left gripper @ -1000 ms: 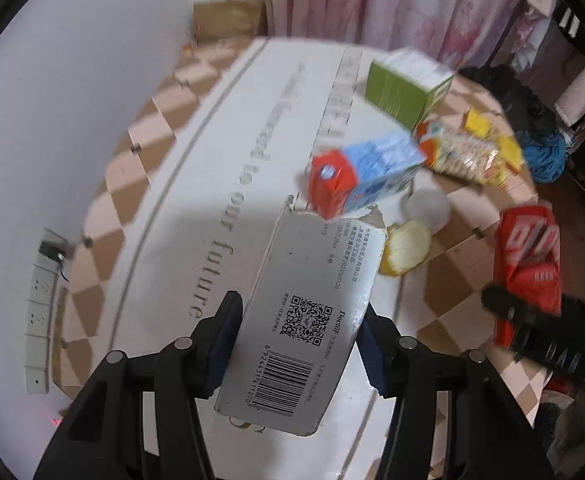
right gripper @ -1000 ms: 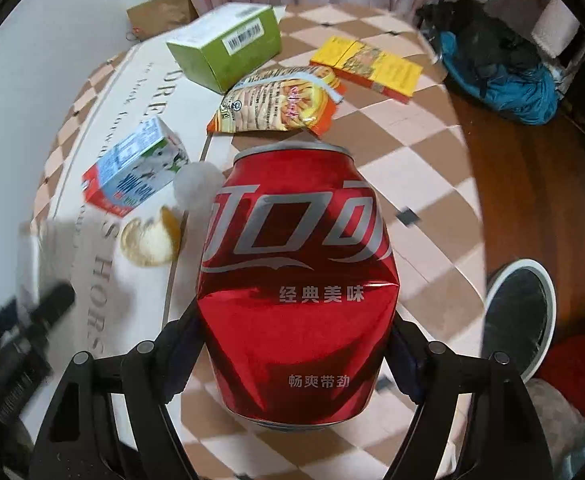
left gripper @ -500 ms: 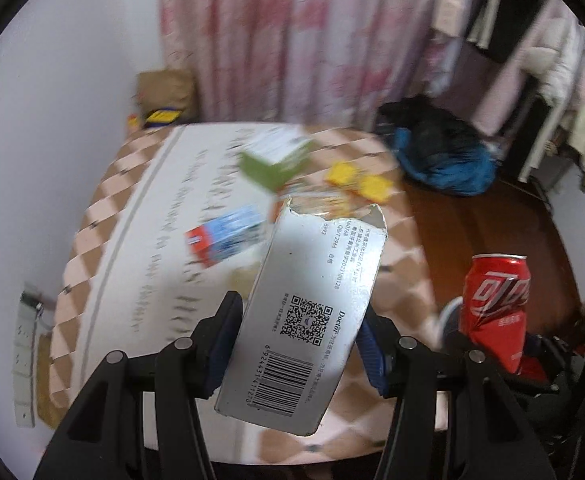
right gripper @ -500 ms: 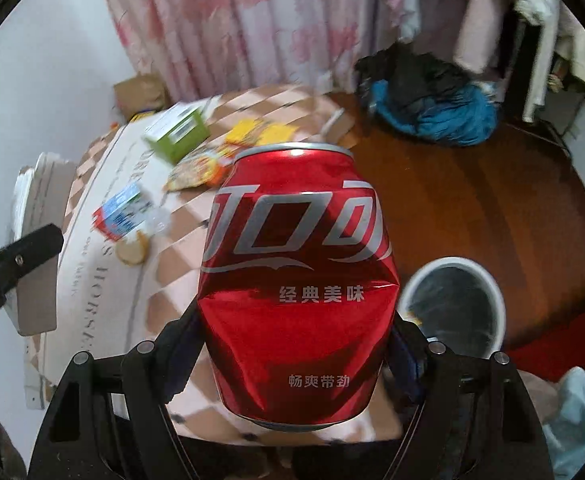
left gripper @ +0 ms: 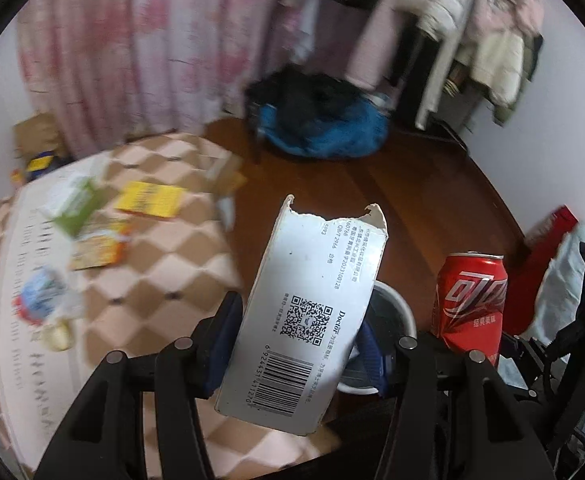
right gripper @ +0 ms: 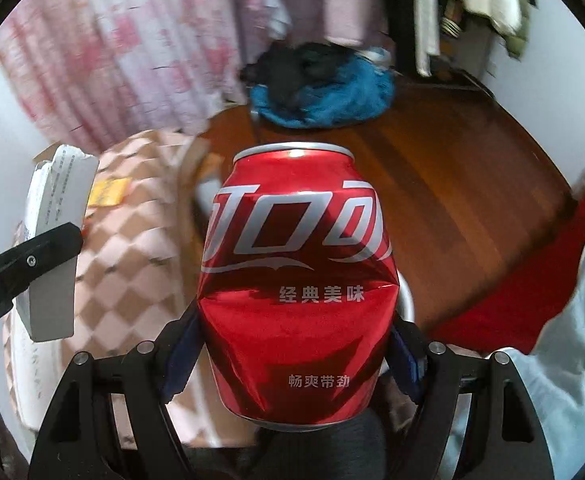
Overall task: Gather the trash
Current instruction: 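Carry the red cola can and white barcode box over the bin with both tools, then open both tools to drop the can and box into the bin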
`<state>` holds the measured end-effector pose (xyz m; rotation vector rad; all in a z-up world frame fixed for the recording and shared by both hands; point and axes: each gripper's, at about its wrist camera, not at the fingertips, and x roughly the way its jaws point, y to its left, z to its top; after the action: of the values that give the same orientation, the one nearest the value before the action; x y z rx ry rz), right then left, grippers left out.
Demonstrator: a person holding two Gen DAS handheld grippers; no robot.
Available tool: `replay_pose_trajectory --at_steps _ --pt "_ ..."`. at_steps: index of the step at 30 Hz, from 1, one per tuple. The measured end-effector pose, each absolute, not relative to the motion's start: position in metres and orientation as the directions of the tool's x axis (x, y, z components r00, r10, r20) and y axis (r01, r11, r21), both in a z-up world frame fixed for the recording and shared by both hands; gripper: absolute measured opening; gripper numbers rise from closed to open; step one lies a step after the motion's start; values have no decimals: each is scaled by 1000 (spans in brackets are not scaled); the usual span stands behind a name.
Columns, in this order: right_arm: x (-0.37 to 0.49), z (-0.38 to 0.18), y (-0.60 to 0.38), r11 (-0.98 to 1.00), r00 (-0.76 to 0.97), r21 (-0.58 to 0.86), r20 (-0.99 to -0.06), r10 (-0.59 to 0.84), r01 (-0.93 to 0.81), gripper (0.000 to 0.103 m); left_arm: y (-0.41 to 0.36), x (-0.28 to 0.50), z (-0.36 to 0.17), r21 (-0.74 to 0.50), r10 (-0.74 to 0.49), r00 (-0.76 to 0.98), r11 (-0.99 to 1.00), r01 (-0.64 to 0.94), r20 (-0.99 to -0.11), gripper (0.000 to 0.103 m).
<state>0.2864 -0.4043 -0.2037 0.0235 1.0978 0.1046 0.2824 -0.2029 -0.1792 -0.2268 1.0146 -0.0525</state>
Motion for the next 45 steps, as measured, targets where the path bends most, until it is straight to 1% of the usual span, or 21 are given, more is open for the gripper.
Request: replay_pose_trajectory --at_steps 6,9,14,20,21,23,24,25,28,30,31,37,45 --pt "323 -253 -465 996 369 75 -928 56 38 81 -253 332 -224 -297 -266 419 955 -10 -868 52" --pt "339 -284 -486 992 314 94 -947 63 85 81 -273 351 -252 -347 -324 346 938 -5 -881 52" --pt "356 -334 -510 983 239 109 -968 72 146 81 -301 373 -298 -382 -372 240 924 6 -897 52" --pt "366 -378 -525 973 160 132 -982 102 189 81 -319 385 -327 -409 -403 152 913 -8 -903 53" --pt "367 -383 -527 971 149 132 -983 103 199 81 -321 387 -331 -410 -405 139 912 -13 -904 56" --pt "367 -389 -531 968 137 144 -984 118 204 82 -320 389 -335 -418 -412 127 908 -27 -902 70" --pt "368 -393 -531 967 128 148 -984 123 206 82 -320 389 -337 -421 -415 122 906 -32 -902 88" --pt "369 -396 -531 967 125 148 -984 124 209 82 -320 390 -338 -421 -415 119 906 -34 -902 95" --pt "372 -404 -532 962 111 169 -983 148 213 83 -321 390 -339 -397 -391 111 917 -40 -914 95" --pt "373 -407 -531 961 97 172 -983 154 219 101 -319 389 -337 -371 -365 111 928 -37 -924 95" --pt "372 -406 -531 960 94 171 -984 154 222 103 -317 388 -337 -352 -346 117 935 -35 -931 95" --pt "364 -389 -528 972 73 109 -993 95 208 103 -303 374 -319 -184 -177 207 983 -12 -962 95" --pt "336 -347 -515 985 56 55 -997 47 162 103 -289 348 -290 -96 -88 260 995 -18 -962 95"
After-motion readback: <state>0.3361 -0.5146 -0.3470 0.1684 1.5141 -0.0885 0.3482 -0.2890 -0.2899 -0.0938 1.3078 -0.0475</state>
